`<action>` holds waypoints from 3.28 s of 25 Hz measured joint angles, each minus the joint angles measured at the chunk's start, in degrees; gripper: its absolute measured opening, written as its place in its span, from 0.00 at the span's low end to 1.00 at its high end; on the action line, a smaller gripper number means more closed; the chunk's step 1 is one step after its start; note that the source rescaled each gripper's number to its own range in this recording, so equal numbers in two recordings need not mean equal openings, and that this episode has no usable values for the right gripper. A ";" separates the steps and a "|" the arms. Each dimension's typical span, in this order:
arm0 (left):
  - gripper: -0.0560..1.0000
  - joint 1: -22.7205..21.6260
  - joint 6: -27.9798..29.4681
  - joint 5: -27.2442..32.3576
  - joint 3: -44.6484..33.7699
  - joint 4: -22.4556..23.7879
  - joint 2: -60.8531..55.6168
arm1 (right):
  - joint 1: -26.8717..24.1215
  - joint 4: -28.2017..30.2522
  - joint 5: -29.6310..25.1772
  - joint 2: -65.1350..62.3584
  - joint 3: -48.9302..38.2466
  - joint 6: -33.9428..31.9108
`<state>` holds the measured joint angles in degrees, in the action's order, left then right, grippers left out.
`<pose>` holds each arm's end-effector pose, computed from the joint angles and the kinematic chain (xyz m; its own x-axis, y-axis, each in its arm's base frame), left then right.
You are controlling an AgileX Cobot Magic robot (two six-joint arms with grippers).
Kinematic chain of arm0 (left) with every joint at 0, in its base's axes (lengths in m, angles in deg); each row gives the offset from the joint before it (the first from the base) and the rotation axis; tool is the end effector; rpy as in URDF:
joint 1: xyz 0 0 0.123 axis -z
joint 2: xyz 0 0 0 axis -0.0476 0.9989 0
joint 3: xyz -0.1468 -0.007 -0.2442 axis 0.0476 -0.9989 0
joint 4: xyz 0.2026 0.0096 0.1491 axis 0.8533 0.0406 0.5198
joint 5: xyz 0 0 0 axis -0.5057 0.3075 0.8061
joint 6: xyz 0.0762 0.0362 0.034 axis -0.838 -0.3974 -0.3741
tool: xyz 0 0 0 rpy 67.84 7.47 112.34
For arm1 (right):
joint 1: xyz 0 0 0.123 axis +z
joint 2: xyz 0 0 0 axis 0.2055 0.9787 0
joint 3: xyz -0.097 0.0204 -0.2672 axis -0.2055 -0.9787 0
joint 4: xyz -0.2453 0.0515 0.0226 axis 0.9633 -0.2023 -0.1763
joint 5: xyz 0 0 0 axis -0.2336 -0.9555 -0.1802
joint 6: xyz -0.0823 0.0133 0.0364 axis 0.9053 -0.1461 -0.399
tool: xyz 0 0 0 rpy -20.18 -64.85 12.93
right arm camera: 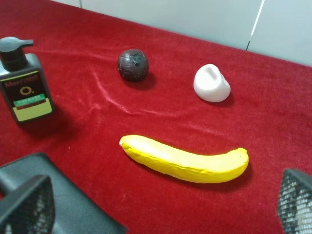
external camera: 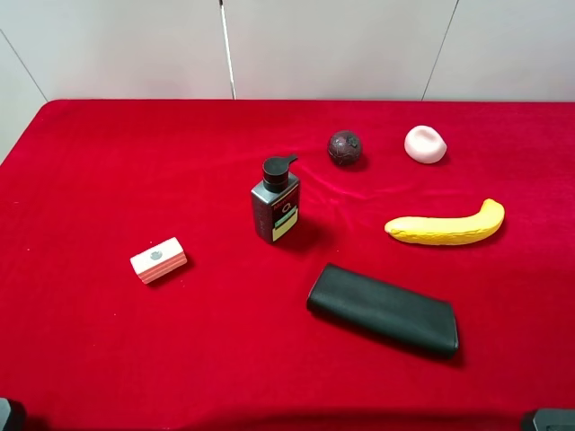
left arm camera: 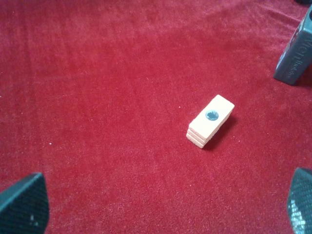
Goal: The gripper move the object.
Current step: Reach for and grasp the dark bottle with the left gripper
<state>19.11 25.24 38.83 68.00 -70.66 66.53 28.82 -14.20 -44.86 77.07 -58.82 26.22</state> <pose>-0.0034 0.0009 0.2717 -0.4716 0.0721 -0.8789 0.2526 0.9659 -0.0563 -0.0055 0.0035 0.2803 -0.3728 -0.1824 -0.9098 -0.3639 0.9307 -0.0375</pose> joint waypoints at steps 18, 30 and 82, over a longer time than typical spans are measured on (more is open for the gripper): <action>0.97 0.00 0.00 0.00 0.00 0.00 0.00 | 0.00 0.00 -0.07 0.00 0.00 0.00; 0.97 0.00 -2.60 -0.29 2.12 0.00 6.84 | 0.00 0.00 -0.07 0.00 0.00 0.00; 0.97 11.37 -25.54 -25.92 10.37 -17.88 63.81 | 0.00 -0.05 0.00 0.00 0.00 0.00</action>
<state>30.48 -0.30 12.92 78.37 -88.54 130.34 28.82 -14.25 -44.87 77.07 -58.82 26.22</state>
